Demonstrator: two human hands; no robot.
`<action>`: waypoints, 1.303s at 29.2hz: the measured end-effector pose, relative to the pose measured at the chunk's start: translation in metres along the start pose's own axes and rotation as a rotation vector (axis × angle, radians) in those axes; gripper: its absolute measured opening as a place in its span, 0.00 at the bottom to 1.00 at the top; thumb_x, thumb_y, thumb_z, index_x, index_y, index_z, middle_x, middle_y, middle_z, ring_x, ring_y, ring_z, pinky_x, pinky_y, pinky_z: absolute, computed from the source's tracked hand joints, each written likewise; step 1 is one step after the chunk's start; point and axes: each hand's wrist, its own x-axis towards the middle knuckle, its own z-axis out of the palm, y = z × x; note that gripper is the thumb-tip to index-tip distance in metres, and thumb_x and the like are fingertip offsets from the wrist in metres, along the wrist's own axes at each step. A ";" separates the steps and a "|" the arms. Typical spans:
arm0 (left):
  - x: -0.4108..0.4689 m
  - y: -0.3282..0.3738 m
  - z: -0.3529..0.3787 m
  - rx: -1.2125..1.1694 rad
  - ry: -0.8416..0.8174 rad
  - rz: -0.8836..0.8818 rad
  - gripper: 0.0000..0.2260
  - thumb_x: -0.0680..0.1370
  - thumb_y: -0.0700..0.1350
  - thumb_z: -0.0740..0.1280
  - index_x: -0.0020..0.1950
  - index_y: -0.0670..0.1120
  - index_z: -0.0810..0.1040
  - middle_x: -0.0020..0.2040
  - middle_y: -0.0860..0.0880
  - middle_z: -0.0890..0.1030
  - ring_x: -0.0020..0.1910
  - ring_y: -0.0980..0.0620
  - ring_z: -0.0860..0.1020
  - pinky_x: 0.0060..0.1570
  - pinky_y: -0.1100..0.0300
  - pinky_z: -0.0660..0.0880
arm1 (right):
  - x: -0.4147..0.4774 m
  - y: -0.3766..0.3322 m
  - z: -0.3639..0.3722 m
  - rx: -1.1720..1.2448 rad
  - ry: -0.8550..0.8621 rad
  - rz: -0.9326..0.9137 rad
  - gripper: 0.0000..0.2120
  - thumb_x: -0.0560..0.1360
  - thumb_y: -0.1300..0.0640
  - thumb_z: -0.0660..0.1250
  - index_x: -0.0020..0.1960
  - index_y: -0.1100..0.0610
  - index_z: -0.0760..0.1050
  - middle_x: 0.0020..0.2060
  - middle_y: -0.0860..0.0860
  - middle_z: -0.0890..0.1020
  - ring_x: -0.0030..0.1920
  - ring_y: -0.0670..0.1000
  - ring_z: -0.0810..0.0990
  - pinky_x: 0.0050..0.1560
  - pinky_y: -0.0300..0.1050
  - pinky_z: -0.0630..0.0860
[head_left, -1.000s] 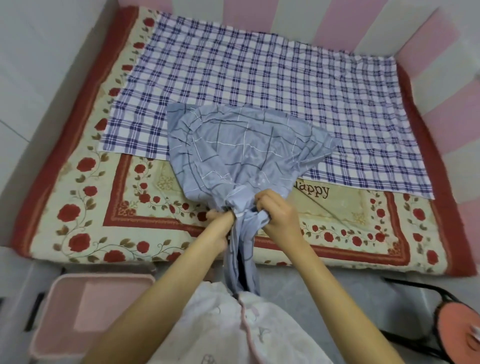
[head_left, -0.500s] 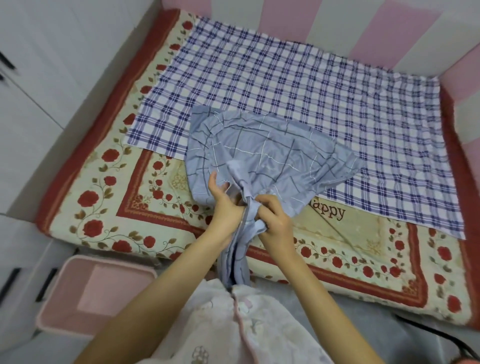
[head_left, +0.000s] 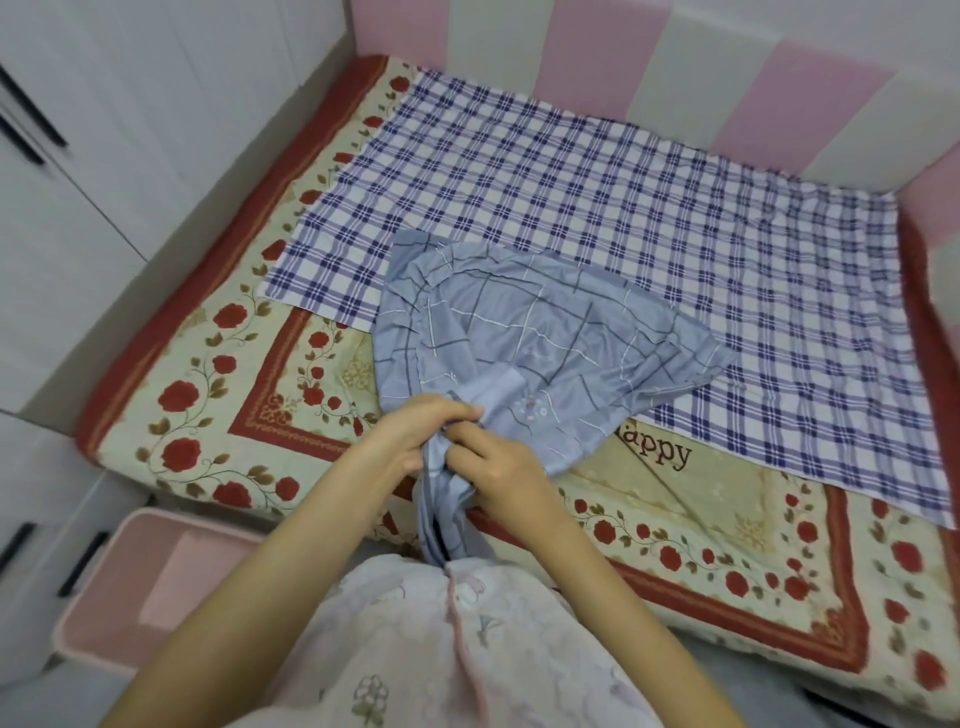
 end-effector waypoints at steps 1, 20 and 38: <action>0.003 -0.002 -0.002 -0.034 -0.008 0.011 0.06 0.76 0.39 0.67 0.41 0.39 0.73 0.28 0.45 0.74 0.26 0.51 0.77 0.26 0.62 0.75 | 0.002 0.000 -0.001 0.005 -0.024 -0.006 0.08 0.67 0.67 0.59 0.44 0.58 0.70 0.47 0.56 0.80 0.37 0.55 0.78 0.24 0.43 0.67; -0.029 0.028 0.006 -0.085 0.120 0.737 0.08 0.78 0.34 0.62 0.51 0.45 0.75 0.47 0.44 0.80 0.46 0.47 0.79 0.51 0.51 0.75 | 0.025 0.019 -0.076 0.919 0.008 0.629 0.14 0.71 0.67 0.67 0.47 0.50 0.70 0.29 0.44 0.78 0.29 0.44 0.72 0.32 0.37 0.68; -0.043 0.037 -0.004 -0.201 0.175 0.798 0.09 0.77 0.32 0.61 0.46 0.46 0.73 0.37 0.50 0.80 0.33 0.56 0.79 0.36 0.62 0.76 | 0.018 0.031 -0.082 1.022 0.357 0.768 0.15 0.77 0.71 0.59 0.46 0.52 0.76 0.36 0.42 0.81 0.39 0.42 0.78 0.43 0.36 0.76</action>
